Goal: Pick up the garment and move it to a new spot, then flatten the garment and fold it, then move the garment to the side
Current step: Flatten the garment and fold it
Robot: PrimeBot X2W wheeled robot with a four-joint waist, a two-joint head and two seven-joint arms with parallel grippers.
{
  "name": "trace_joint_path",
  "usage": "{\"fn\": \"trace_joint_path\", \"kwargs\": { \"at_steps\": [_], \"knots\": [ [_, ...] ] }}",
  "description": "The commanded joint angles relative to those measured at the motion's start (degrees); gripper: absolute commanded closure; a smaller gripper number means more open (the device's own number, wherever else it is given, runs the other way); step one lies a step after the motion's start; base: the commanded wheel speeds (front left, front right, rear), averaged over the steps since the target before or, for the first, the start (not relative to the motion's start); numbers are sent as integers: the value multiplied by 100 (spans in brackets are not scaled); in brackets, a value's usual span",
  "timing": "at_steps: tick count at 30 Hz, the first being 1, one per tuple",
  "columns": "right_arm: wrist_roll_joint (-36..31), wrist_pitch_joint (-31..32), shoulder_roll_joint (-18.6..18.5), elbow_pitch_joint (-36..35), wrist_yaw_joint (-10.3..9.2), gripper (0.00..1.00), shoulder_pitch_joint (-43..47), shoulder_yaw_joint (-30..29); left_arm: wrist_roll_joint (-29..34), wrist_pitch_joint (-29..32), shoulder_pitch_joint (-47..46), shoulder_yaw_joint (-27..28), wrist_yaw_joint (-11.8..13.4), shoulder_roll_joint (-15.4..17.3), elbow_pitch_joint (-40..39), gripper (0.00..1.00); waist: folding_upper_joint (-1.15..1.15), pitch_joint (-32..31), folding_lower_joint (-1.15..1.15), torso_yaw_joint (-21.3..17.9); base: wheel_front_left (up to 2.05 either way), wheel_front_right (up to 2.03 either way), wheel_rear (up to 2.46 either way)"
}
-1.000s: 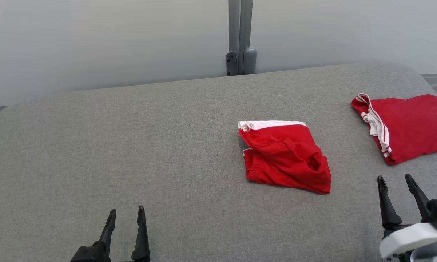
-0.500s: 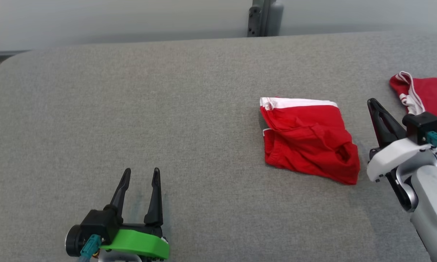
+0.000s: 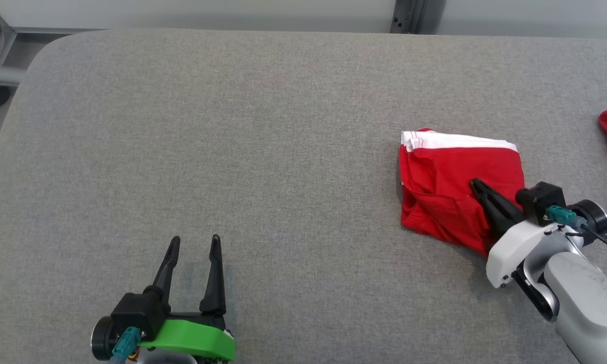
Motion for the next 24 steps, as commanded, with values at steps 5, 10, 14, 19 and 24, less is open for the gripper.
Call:
{"fn": "trace_joint_path", "kwargs": {
  "at_steps": [5,10,14,19,24],
  "knots": [
    [-54,-20,78,-442,-7,100,405,220,-48,2,108,14,50,4,-54,0,0,-97,0,-80,0,0,0],
    [-171,-21,398,-514,-7,100,559,386,-46,2,140,10,57,4,-57,0,0,-123,0,-123,0,0,0],
    [-280,-21,739,-478,-7,100,618,452,-49,2,140,-33,55,4,-36,0,0,-175,0,-111,0,0,0],
    [-281,-21,1002,-307,-7,100,693,617,-83,2,243,-3,95,4,-30,0,0,-308,0,-107,0,0,0],
    [-296,-21,1023,-594,-7,100,864,389,-90,2,405,134,103,4,-18,0,0,-590,0,-217,0,0,0]
  ]
}}
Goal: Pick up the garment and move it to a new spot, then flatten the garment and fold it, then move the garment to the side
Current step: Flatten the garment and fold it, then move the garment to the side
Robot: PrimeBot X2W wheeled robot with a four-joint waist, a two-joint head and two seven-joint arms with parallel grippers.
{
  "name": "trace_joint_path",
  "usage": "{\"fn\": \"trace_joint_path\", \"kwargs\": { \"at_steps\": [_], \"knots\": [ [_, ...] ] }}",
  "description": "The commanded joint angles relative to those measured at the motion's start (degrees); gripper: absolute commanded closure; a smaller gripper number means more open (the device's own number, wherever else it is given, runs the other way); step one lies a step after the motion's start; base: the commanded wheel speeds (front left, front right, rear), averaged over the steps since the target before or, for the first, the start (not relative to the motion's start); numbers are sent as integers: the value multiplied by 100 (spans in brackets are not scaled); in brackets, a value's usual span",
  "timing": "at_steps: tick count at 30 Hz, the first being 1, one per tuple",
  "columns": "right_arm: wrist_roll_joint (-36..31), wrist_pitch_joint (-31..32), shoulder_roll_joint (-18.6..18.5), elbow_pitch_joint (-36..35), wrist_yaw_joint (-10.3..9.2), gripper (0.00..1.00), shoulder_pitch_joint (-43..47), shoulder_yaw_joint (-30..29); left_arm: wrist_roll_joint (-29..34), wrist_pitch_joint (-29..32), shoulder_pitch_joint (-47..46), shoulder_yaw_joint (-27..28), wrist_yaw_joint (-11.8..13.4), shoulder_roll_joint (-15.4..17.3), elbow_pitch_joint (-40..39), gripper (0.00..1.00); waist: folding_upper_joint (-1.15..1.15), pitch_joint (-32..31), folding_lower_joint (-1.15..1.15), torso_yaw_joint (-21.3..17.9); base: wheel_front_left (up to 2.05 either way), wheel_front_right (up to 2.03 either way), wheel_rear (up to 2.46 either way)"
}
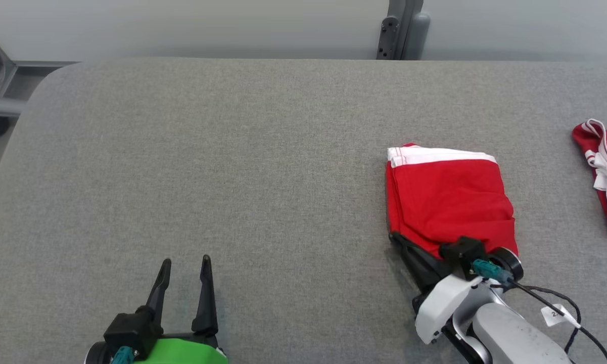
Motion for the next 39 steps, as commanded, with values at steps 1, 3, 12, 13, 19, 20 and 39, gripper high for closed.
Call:
{"fn": "trace_joint_path", "kwargs": {
  "at_steps": [1,3,12,13,19,20,39],
  "knots": [
    [-64,-17,-47,-181,-7,100,168,-181,-23,2,99,70,13,5,-4,0,0,-229,0,-110,0,0,0],
    [-148,-16,-88,-496,-7,100,408,-502,-15,2,215,159,9,5,-16,0,0,-400,0,-188,0,0,0],
    [-793,-17,-141,-1820,-7,0,1755,-2546,139,2,579,577,-88,5,-98,0,0,-924,0,-526,0,0,0],
    [-854,-17,-100,-1907,-7,0,1900,-2777,142,2,597,614,-101,5,-104,0,0,-952,0,-547,0,0,0],
    [-1137,-17,137,-2018,-7,0,2565,-3873,111,2,665,788,-184,5,-84,0,0,-1071,0,-640,0,0,0],
    [-1169,-17,165,-1977,-7,0,2662,-3956,107,2,673,811,-188,5,-81,0,0,-1082,0,-644,0,0,0],
    [259,343,139,-1404,-5,0,1849,-3631,174,2,576,803,-262,6,-104,0,0,-854,0,-535,0,0,0]
  ]
}}
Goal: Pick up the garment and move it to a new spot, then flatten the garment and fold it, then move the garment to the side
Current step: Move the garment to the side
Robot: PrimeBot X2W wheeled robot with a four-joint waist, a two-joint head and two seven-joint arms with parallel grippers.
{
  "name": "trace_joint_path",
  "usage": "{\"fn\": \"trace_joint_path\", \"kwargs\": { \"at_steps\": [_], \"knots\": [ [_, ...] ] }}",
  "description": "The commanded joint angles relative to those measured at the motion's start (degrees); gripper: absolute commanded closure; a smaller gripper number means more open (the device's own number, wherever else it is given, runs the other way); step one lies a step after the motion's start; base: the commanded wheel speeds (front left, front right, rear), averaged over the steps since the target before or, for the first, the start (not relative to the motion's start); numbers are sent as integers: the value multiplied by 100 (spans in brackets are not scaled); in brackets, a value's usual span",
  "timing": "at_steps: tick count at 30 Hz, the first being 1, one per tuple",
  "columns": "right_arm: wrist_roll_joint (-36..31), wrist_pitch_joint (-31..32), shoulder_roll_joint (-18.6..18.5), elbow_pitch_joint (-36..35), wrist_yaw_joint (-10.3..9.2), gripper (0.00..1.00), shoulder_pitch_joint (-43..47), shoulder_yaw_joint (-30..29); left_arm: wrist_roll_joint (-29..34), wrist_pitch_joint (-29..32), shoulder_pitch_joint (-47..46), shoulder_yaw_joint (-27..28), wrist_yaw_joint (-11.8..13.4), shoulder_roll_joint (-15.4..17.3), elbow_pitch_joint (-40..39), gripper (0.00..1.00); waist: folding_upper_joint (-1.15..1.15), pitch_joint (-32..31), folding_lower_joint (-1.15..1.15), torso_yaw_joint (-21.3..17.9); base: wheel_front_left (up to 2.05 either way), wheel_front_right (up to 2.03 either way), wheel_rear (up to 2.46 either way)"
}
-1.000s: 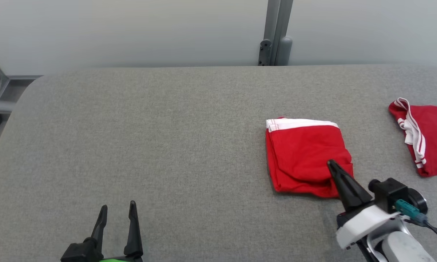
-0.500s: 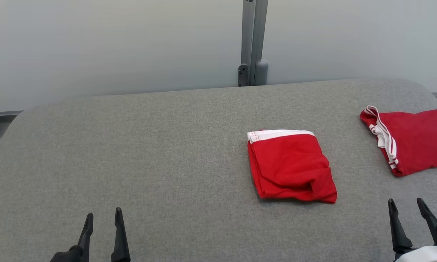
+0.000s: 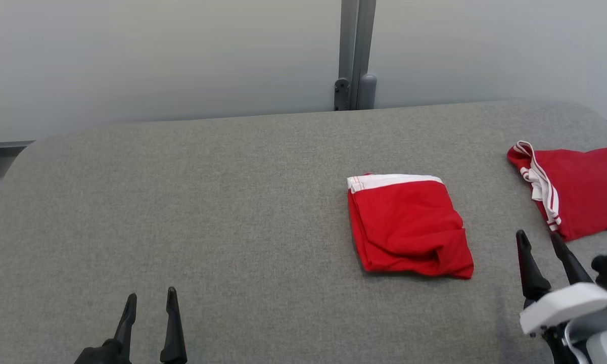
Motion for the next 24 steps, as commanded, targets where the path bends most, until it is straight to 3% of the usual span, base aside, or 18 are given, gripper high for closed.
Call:
{"fn": "trace_joint_path", "kwargs": {
  "at_steps": [1,4,7,15,19,20,21,24],
  "knots": [
    [268,373,-129,112,0,0,-292,148,66,2,-139,-29,-31,9,-4,0,0,146,0,95,0,0,0],
    [680,1306,-448,365,0,0,-875,548,98,2,-302,-129,-71,9,0,0,0,412,0,238,0,0,0],
    [942,1822,-559,686,1,0,-1330,760,117,2,-437,-241,-98,10,35,0,0,611,0,384,0,0,0],
    [1196,2144,-502,2027,1,0,-2106,969,88,2,-769,-455,-119,9,131,0,0,929,0,753,0,0,0],
    [1780,2252,-345,2241,1,0,-2332,1170,49,2,-882,-477,-59,9,89,0,0,1029,0,777,0,0,0],
    [1885,2171,-398,2215,1,53,-2376,1222,39,2,-876,-466,-45,9,79,0,0,1049,0,747,0,0,0],
    [1961,2087,-460,2230,1,100,-2427,1249,27,2,-876,-452,-30,9,64,0,0,1067,0,700,0,0,0],
    [2065,1923,-680,2123,1,100,-2554,1516,-10,2,-879,-428,-13,8,19,0,0,1131,0,490,0,0,0]
  ]
}}
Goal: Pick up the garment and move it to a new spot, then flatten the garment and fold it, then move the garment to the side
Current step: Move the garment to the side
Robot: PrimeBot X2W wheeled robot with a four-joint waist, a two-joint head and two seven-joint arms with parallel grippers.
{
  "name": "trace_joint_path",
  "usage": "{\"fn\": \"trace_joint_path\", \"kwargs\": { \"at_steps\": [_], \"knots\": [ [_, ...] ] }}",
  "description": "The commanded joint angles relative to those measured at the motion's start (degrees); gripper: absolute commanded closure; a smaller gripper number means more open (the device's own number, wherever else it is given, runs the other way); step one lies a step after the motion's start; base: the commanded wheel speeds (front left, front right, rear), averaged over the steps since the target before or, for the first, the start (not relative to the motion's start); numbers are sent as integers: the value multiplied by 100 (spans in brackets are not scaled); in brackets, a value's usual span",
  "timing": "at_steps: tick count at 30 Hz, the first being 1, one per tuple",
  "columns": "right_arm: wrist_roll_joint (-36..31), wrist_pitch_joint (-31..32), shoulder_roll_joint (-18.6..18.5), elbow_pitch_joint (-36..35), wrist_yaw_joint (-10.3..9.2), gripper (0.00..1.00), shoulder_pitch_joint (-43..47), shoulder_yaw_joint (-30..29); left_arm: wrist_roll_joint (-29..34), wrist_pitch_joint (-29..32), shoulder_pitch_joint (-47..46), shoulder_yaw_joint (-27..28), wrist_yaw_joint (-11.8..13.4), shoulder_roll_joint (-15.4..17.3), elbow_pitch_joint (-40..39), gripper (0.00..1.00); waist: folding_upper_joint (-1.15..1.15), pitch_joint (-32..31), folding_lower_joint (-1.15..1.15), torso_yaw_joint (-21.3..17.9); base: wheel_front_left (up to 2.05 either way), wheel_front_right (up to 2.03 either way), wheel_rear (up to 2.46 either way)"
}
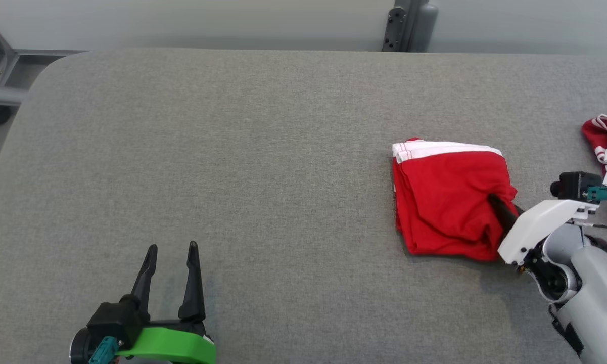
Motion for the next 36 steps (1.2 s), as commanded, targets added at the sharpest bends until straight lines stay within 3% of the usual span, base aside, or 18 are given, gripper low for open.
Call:
{"fn": "trace_joint_path", "kwargs": {
  "at_steps": [1,11,17,22,23,24,25,26,36],
  "knots": [
    [23,-94,-202,-78,0,100,-135,85,-10,2,-68,24,11,8,-40,0,0,83,0,-245,0,0,0],
    [103,317,-1999,-926,-1,100,-884,493,22,2,-406,-130,-93,9,-109,0,0,466,0,-823,0,0,0],
    [-14,743,-2627,-643,-1,100,-1273,186,124,2,-633,-278,-185,9,-55,0,0,866,0,-802,0,0,0],
    [-620,805,-2965,-48,-1,100,-1395,93,168,2,-705,-370,-253,9,25,0,0,1018,0,-636,0,0,0],
    [-797,735,-3023,70,-1,87,-1411,78,175,2,-685,-374,-254,10,35,0,0,1035,0,-608,0,0,0],
    [-1004,640,-3064,203,-3,58,-1426,43,201,2,-660,-376,-265,10,49,0,0,1050,0,-581,0,0,0],
    [-1187,535,-3065,353,-3,7,-1425,2,228,2,-635,-390,-279,9,66,0,0,1061,0,-554,0,0,0],
    [-1357,421,-3011,550,-3,0,-1422,-80,249,2,-615,-399,-294,9,77,0,0,1059,0,-527,0,0,0],
    [-2592,-459,-2341,1925,-4,0,-1242,-825,298,2,-539,-339,-306,10,92,0,0,947,0,-478,0,0,0]
  ]
}}
